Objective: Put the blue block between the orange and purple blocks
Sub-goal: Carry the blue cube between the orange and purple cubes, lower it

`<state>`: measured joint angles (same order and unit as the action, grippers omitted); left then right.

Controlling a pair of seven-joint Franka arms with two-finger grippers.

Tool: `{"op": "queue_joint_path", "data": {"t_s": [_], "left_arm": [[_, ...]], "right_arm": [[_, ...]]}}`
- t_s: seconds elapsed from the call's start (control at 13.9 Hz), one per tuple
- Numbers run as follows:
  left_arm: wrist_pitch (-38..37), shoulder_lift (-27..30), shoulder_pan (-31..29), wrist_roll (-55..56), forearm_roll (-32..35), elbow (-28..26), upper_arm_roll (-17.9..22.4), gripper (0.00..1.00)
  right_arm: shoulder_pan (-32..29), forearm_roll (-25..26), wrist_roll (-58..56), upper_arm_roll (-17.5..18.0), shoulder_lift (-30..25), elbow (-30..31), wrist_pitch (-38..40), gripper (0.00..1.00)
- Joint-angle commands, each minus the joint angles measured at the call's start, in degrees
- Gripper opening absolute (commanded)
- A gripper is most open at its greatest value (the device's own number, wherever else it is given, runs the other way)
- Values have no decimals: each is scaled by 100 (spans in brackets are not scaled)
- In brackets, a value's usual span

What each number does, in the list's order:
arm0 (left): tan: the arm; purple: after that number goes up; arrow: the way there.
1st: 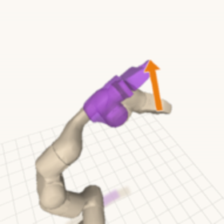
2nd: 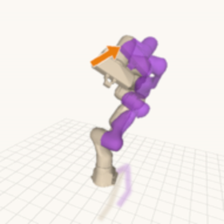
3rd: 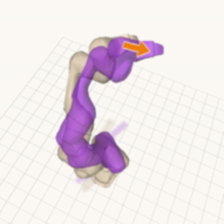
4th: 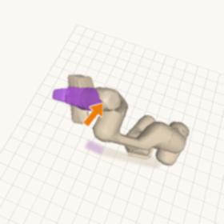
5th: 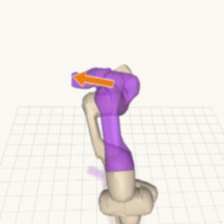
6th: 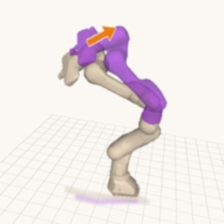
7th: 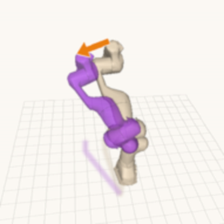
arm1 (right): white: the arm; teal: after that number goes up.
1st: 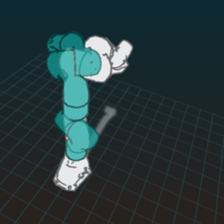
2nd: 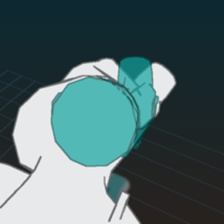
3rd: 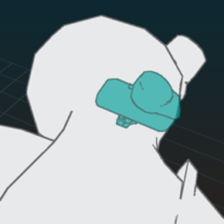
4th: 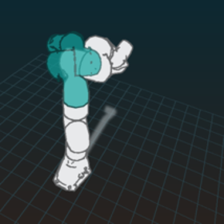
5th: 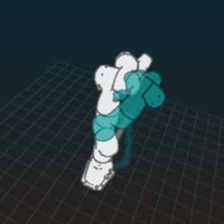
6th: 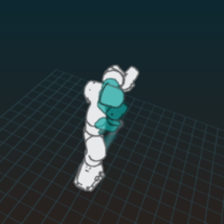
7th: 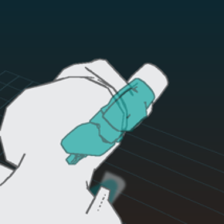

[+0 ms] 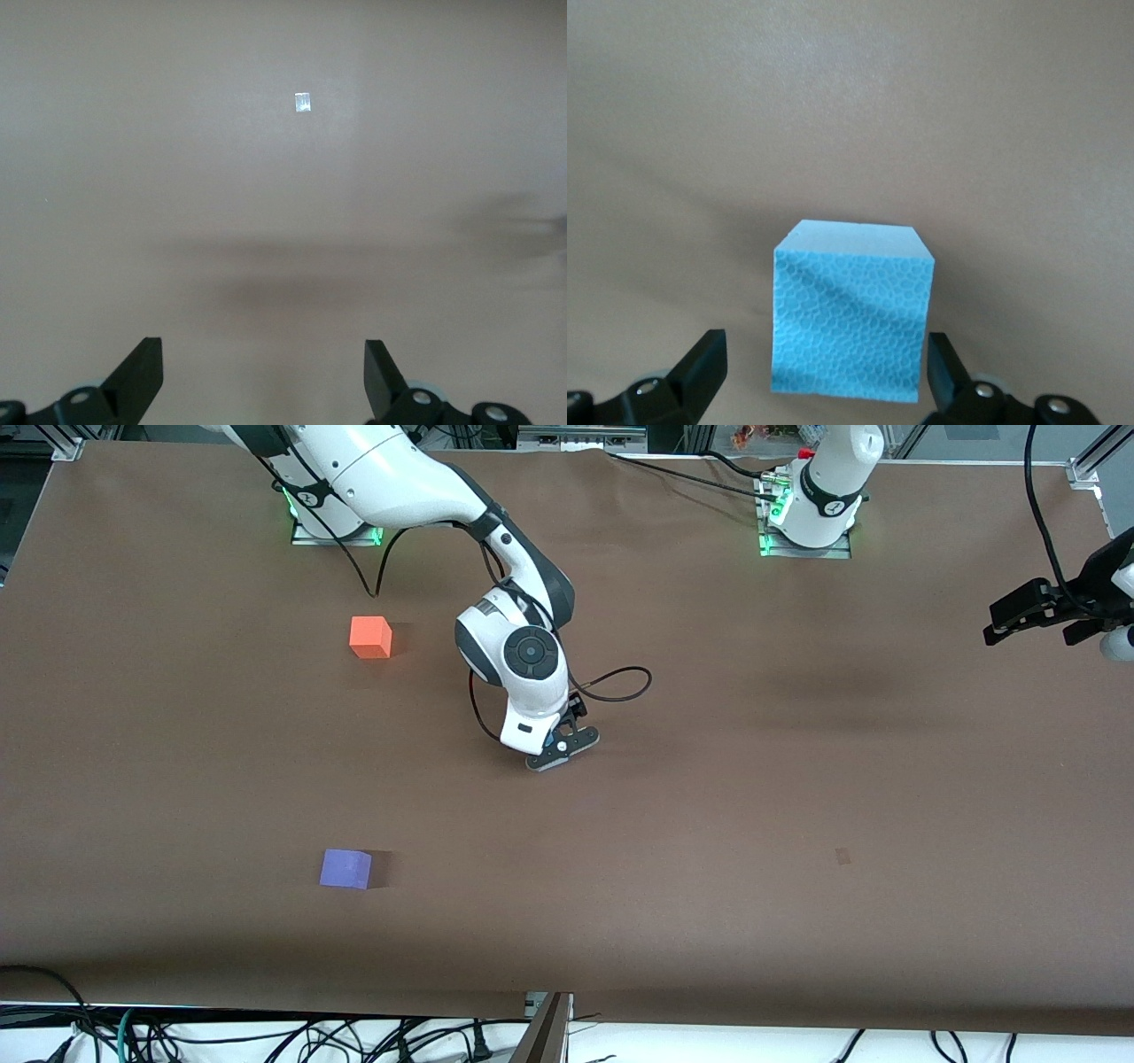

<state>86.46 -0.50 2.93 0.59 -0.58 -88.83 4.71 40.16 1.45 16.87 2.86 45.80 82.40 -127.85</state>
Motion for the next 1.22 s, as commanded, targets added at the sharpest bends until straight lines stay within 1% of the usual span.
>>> {"op": "queue_joint_path", "data": {"t_s": [0.0, 0.07, 0.14, 0.22, 0.29, 0.36, 0.43, 0.58, 0.72, 0.79, 0.94, 1.08, 1.15], "left_arm": [[38, 24, -3, -112, -100, 32, 13, 100], [38, 15, 6, -112, -100, 32, 13, 100], [55, 15, 6, -112, -109, 32, 13, 100], [55, 15, 6, -112, -100, 32, 13, 100], [55, 15, 6, -112, -109, 32, 13, 100], [55, 15, 6, -120, -109, 32, 13, 100], [55, 15, 6, -112, -100, 32, 13, 100], [55, 15, 6, -120, -109, 32, 13, 100], [55, 15, 6, -120, -109, 32, 13, 100], [55, 15, -3, -120, -109, 32, 13, 100], [64, 6, -3, -112, -109, 32, 13, 100], [64, -3, -3, -112, -109, 32, 13, 100], [64, -11, -3, -112, -109, 32, 21, 100]], "right_arm": [[53, 75, -70, -49, 104, -66, -135, 100], [62, 75, -62, -49, 104, -66, -214, 96], [53, 75, -70, -49, 104, -66, -249, 75], [62, 75, -62, -49, 104, -66, -250, 52], [53, 75, -35, -49, 104, -66, -250, 36], [53, 66, -35, -66, 87, -75, -250, 25], [10, 57, -35, -93, 43, -75, -250, 20], [-227, 4, -61, -154, -62, -83, -223, 20], [-543, -40, 0, -155, -307, -75, -197, 20], [-579, -40, 113, -250, -404, -31, -119, 20], [-606, -40, 202, -697, -563, -5, 276, 20], [-650, -48, 333, -944, -712, 92, 637, 20], [-659, -49, 395, -1050, -791, 223, 655, 20]]}}
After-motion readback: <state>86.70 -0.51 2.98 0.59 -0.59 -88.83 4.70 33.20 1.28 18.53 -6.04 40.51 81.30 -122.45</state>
